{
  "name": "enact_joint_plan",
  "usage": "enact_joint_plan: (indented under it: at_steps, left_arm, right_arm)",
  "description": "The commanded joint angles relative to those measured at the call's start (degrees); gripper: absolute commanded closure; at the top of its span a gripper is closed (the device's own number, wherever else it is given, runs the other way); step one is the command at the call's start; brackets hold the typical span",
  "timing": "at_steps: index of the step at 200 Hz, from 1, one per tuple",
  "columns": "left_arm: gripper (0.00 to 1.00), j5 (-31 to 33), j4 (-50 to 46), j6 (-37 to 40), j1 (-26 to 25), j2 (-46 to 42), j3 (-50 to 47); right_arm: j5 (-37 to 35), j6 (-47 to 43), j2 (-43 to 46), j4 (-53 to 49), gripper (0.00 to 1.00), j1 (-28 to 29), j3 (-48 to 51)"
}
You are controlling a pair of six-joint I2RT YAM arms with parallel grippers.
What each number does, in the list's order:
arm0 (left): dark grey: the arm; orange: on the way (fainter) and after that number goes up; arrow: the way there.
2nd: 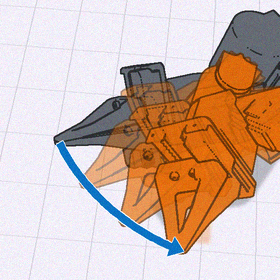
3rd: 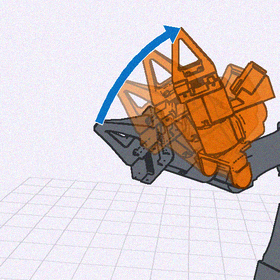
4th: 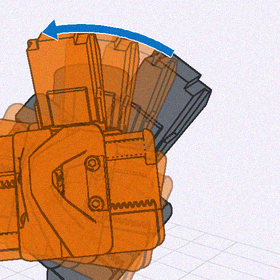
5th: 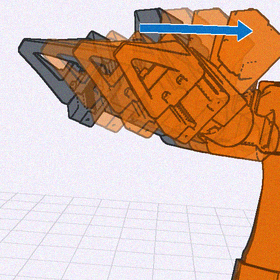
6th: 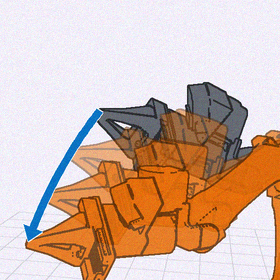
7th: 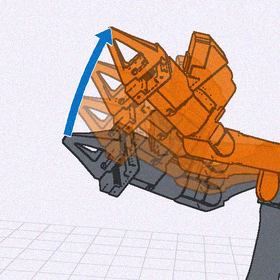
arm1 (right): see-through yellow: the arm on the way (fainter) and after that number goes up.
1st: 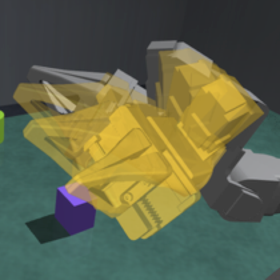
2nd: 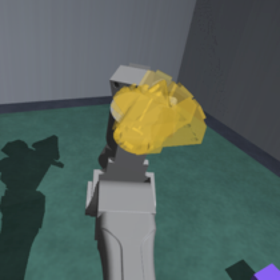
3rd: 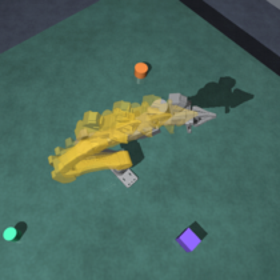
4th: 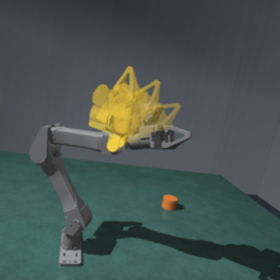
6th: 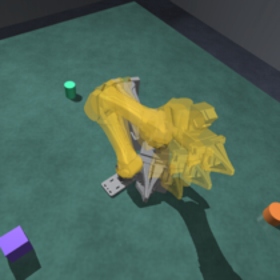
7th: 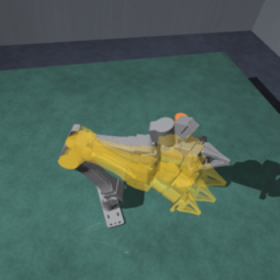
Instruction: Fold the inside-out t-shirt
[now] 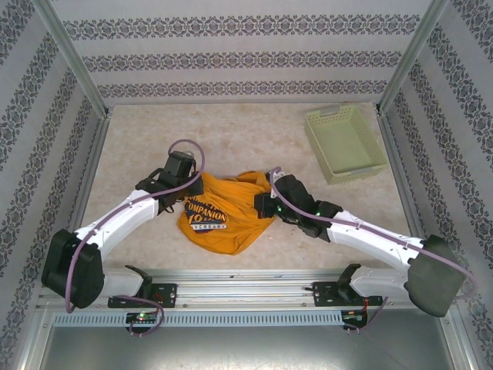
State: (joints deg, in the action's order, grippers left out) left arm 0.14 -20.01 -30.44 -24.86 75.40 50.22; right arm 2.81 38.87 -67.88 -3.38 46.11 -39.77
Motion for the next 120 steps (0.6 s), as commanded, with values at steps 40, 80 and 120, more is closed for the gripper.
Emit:
enact_joint_plan:
  at_steps: [40, 80, 120]
  left_arm:
    - [0.52, 0.76, 2.83, 7.01, -18.28, -12.77, -6.07]
    - [0.4, -2.24, 15.04, 6.45, -26.73, -13.81, -12.21]
    - [0.4, -2.3, 23.69, 3.22, -26.73, -7.18, -12.15]
  right_arm:
    - [0.28, 5.17, 0.2, 6.13, 1.0, 0.63, 0.12]
    - [2.76, 6.6, -0.7, 8.42, 1.0, 1.4, -1.5]
    - [2.45, 7.95, -1.11, 10.12, 1.0, 3.43, -1.02]
